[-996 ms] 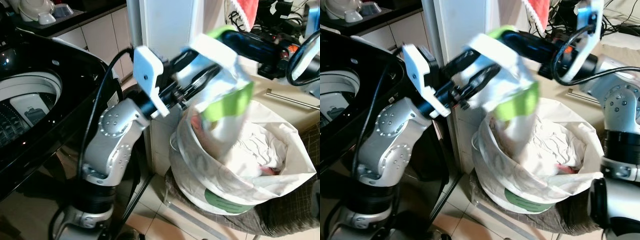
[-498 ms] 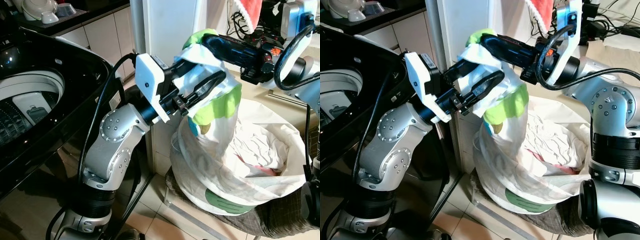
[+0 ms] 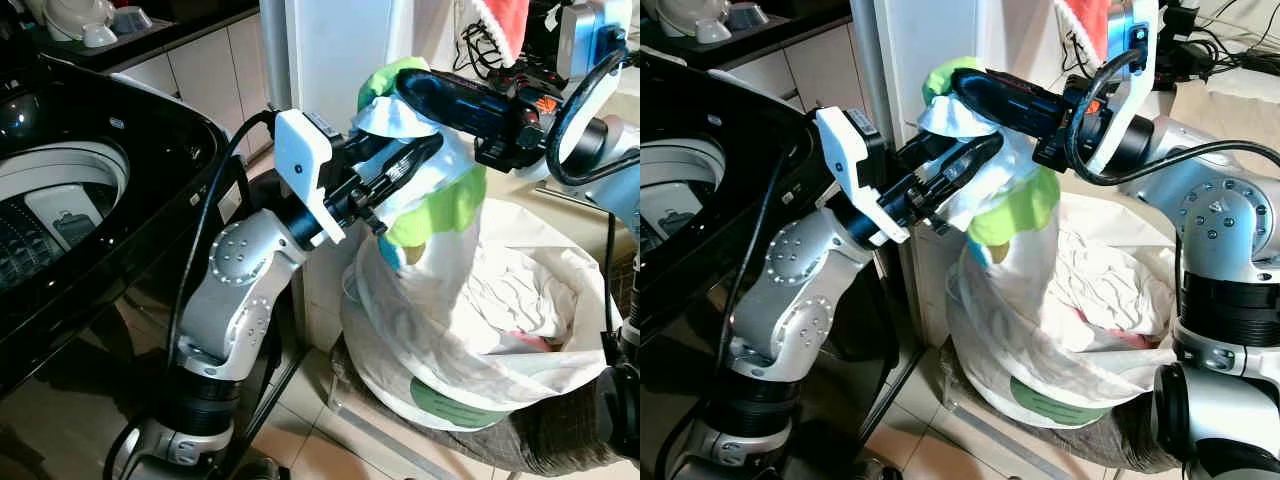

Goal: Clothes washing

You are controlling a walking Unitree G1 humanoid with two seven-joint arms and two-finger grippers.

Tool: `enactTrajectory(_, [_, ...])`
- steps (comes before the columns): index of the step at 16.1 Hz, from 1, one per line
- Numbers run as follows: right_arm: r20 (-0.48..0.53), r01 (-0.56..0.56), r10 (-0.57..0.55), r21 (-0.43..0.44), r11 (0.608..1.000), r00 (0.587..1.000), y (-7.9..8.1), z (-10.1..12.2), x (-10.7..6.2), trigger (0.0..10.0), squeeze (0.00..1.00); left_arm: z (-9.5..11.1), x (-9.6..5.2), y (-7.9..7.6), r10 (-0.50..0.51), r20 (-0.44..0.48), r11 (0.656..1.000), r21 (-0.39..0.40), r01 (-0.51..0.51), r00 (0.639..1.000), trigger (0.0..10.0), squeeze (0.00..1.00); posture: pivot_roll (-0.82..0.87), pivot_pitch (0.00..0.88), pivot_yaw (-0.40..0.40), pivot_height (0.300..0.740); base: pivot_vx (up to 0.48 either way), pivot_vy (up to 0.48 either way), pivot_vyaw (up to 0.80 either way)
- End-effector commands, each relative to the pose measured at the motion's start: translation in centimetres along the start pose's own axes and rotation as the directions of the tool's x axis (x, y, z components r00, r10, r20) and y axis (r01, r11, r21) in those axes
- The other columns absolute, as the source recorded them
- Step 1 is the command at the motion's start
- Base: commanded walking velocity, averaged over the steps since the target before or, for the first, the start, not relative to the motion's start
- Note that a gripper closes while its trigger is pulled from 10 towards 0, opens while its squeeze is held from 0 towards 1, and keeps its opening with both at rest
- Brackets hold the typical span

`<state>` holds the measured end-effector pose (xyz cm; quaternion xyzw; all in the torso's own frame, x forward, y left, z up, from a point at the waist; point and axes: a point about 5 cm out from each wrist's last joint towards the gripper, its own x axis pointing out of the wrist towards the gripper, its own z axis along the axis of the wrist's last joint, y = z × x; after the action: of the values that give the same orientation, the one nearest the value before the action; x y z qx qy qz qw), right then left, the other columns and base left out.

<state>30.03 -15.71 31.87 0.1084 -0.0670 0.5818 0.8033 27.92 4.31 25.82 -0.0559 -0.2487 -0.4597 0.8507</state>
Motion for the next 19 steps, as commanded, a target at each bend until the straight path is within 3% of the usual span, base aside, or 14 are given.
enactTrajectory(1, [0.003,-0.044,0.044,-0.011,0.999,0.999,0.7,0.2,0.4,0.0,0.00,-0.1,0.3,-0.2,-0.008,-0.011,1.000,-0.002,0.008,1.000,0.0,0.00,-0.05,0.000,0.030,0.740,0.000,0.000,0.00])
enactTrajectory(11, [-0.001,-0.027,0.027,-0.016,1.000,1.000,0.6,0.2,0.3,0.0,0.00,0.2,-0.3,1.3,0.077,0.002,0.997,0.028,-0.077,0.997,0.0,0.00,-0.05,0.000,0.031,0.740,0.000,0.000,0.00])
enactTrajectory(14, [-0.001,-0.020,0.020,-0.030,0.999,1.000,0.7,0.2,0.3,0.0,0.00,1.0,-0.6,2.7,0.146,0.034,0.986,0.077,-0.149,0.989,0.0,0.00,-0.05,0.000,0.033,0.740,0.000,0.000,0.00])
enactTrajectory(15, [0.018,0.002,-0.001,-0.036,0.999,1.000,0.5,0.5,0.2,10.0,0.20,1.8,-1.0,4.2,0.221,0.066,0.966,0.125,-0.227,0.973,0.0,0.00,-0.05,0.000,0.034,0.740,0.000,0.000,0.00])
enactTrajectory(16, [0.049,-0.005,0.006,-0.019,1.000,0.999,0.5,0.9,0.1,10.0,1.00,3.1,-1.5,6.1,0.306,0.112,0.927,0.189,-0.323,0.945,0.0,0.00,-0.05,0.000,0.035,0.740,0.000,0.000,0.00])
enactTrajectory(18, [0.062,-0.025,0.027,-0.034,0.999,0.998,0.9,1.1,0.0,10.0,1.00,5.8,-2.4,9.1,0.405,0.196,0.844,0.295,-0.447,0.893,0.0,0.00,-0.04,0.000,0.037,0.740,0.000,0.000,0.00])
enactTrajectory(19, [0.052,-0.011,0.014,-0.060,0.998,0.999,0.9,1.1,0.0,10.0,1.00,7.9,-3.1,10.9,0.443,0.255,0.775,0.374,-0.510,0.860,0.0,0.00,-0.04,0.000,0.037,0.740,0.000,0.000,0.00])
